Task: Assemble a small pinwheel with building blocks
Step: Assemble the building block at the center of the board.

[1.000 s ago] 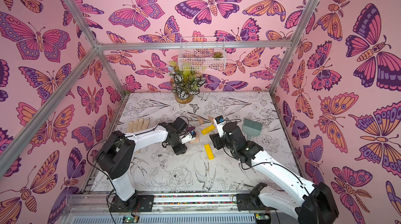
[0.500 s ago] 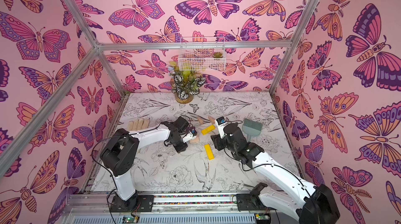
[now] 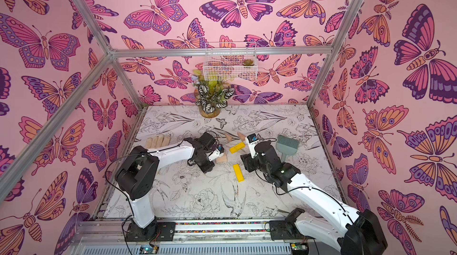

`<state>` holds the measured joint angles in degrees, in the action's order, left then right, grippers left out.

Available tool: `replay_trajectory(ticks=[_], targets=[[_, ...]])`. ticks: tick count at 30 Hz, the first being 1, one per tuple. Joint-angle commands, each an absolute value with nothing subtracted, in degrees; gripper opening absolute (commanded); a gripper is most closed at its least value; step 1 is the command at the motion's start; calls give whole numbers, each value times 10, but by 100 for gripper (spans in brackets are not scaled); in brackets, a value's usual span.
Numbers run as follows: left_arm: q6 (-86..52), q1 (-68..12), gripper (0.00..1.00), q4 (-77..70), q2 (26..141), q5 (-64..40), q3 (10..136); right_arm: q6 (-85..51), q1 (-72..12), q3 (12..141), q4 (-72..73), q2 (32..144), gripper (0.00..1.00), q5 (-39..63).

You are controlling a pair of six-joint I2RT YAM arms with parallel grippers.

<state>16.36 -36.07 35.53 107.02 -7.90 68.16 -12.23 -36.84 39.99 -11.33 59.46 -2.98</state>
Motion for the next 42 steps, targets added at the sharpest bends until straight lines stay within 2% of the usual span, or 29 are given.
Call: replay_trajectory(ticks=[1,10,12,19,21,25,33,39,42], targets=[[156,-364,15,353,1088,-89,691,-130,-365,396,-112,591,60,-34],[153,-364,19,352,1095,-93,690,-132,-364,393,-111,591,59,-32],[151,-364,25,350,1093,-91,688,-132,-364,394,-111,591,59,-31],[139,-363,54,345,1088,-88,689,-119,-365,402,-111,595,60,-34],[134,-363,59,338,1081,-89,687,-110,-364,412,-115,600,60,-34],[110,-355,63,326,1033,-98,682,-91,-357,442,-130,627,61,-26],[-7,-266,71,287,838,-93,615,3,-345,579,-180,775,63,24],[-85,-200,89,251,689,-82,513,88,-346,730,-256,950,61,73],[-116,-184,96,251,638,-73,484,108,-350,798,-283,1025,60,63]])
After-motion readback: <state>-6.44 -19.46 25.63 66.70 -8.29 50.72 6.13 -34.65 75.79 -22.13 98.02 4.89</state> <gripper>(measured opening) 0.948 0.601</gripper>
